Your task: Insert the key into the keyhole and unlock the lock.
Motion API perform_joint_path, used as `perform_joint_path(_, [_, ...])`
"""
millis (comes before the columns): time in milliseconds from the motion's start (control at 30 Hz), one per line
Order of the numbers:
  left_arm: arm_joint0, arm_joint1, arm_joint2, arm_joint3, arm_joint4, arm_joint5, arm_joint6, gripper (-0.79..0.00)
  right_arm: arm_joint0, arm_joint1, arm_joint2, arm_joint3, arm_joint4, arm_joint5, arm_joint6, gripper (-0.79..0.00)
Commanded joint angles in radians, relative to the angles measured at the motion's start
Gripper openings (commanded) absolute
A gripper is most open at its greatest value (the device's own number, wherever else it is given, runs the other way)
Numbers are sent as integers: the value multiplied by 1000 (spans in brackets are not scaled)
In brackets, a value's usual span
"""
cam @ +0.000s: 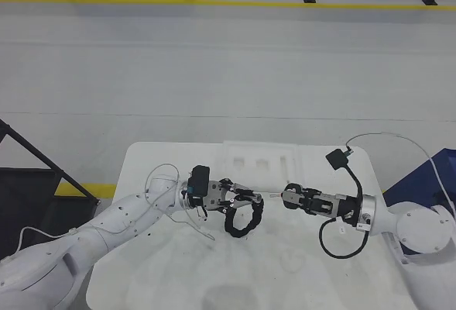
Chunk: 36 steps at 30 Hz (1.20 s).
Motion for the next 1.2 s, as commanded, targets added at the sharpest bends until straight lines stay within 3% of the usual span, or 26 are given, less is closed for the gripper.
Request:
perform_joint_path(0, [-3, -22, 7, 24, 0, 7, 7, -785, -27, 2, 5, -34, -40, 8, -27, -785])
perform_joint_path(333, [-20, -106, 36, 117, -28, 53, 53, -785, -149, 11, 38, -175, -194, 21, -147, -785])
perform_joint_path(733, [-20, -106, 36, 117, -28, 53, 53, -785, -155, 11, 38, -177, -204, 25, -160, -785])
perform_joint_path(900, [15, -106, 5, 90, -44, 63, 34, -785, -161, 17, 47, -230, -260, 61, -125, -785])
perform_joint_path(1167, [10, -112, -34, 50, 45, 61, 60, -785, -208, 23, 74, -334, -319, 113, -122, -785])
